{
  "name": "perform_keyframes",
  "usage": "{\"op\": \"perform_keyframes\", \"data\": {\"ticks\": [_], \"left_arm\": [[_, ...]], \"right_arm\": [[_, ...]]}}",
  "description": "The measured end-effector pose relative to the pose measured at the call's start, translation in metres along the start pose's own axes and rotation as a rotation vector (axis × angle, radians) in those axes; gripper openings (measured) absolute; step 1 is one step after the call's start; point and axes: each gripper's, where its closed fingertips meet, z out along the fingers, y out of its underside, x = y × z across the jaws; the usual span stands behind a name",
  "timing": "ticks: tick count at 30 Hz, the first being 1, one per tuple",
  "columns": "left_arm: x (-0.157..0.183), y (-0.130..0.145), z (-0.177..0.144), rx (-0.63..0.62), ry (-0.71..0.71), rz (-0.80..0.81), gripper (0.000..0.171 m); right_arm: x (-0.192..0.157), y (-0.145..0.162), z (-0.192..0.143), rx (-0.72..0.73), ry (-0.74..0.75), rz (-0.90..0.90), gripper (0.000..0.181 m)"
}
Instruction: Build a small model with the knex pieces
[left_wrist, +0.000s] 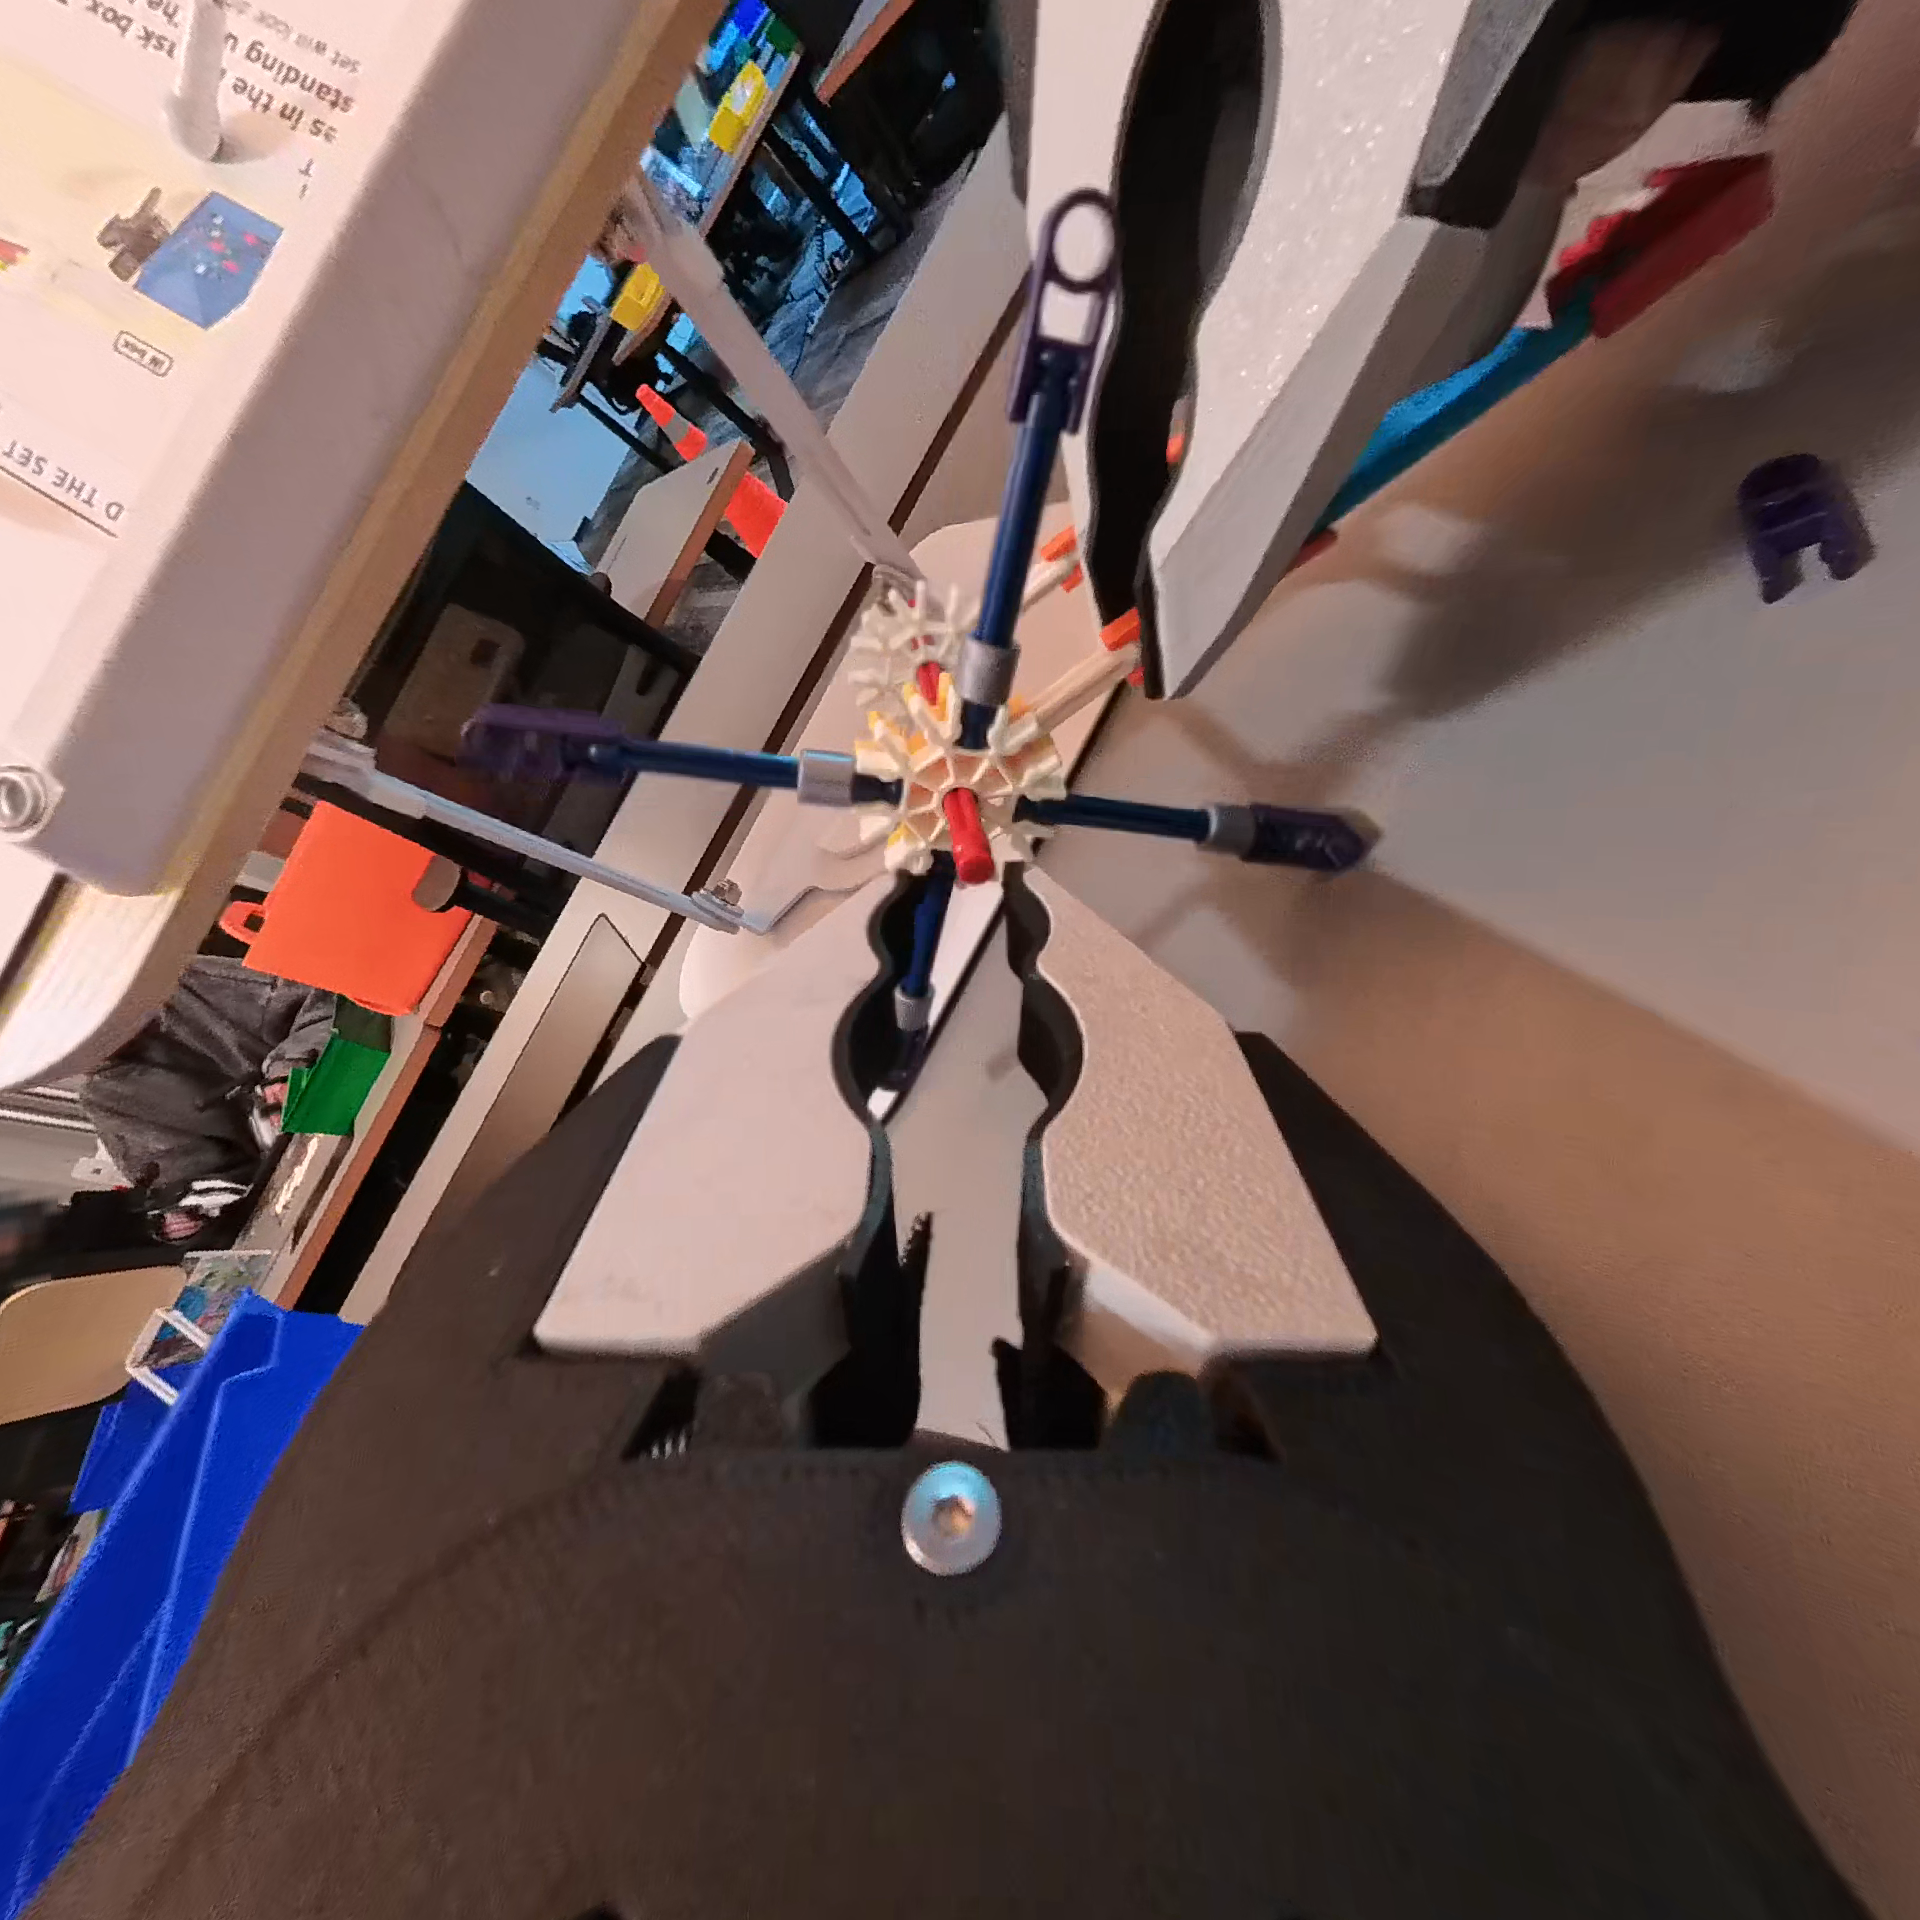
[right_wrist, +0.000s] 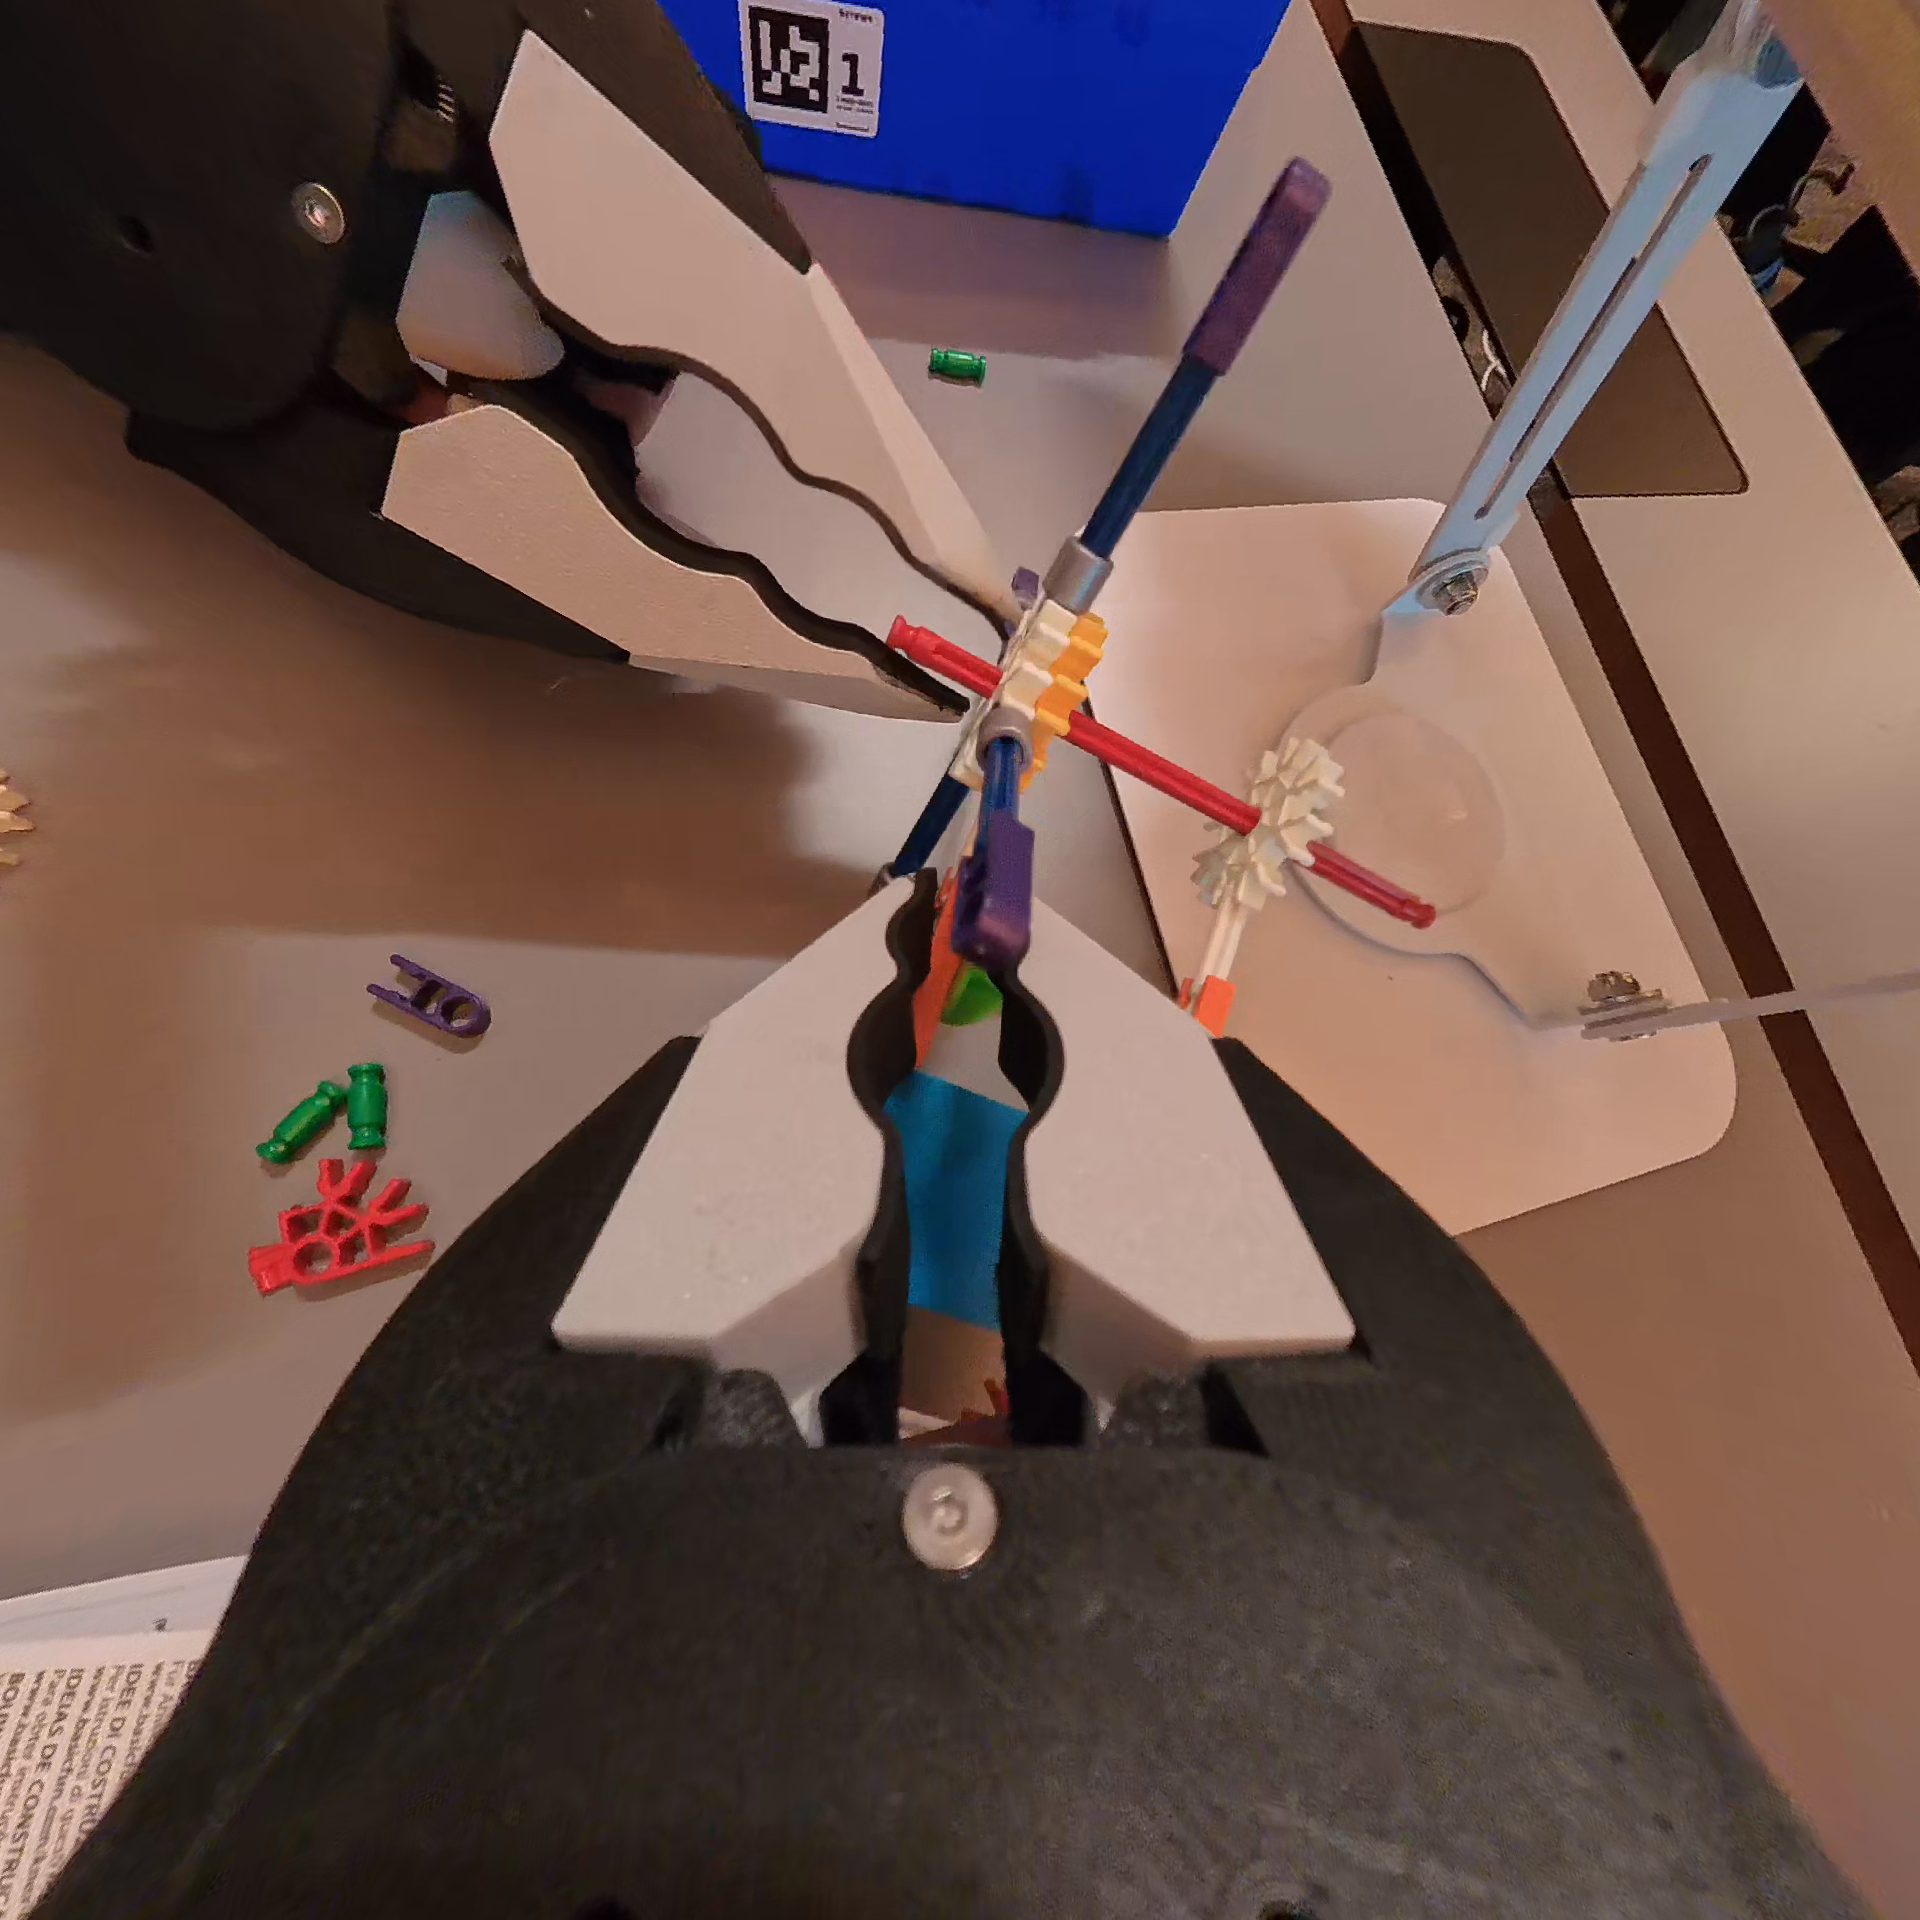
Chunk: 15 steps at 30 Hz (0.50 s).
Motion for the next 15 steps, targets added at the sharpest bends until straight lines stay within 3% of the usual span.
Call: {"op": "perform_keyframes", "data": {"ticks": [2, 4, 11, 15], "left_arm": [[-0.003, 0.000, 0.000, -0.002, -0.011, -0.010, 0.031], [-0.005, 0.001, -0.001, -0.005, -0.012, -0.016, 0.036], [0.010, 0.002, -0.005, 0.005, 0.130, -0.096, 0.044], [0.013, -0.004, -0.009, 0.059, 0.192, -0.163, 0.039]], "right_arm": [[0.001, 0.000, 0.000, 0.001, 0.002, 0.002, 0.006], [0.000, 0.000, 0.000, 0.003, 0.000, -0.001, 0.006], [-0.001, 0.004, 0.002, -0.010, -0.004, -0.015, 0.006], [-0.003, 0.004, 0.002, -0.008, -0.012, -0.023, 0.006]]}}
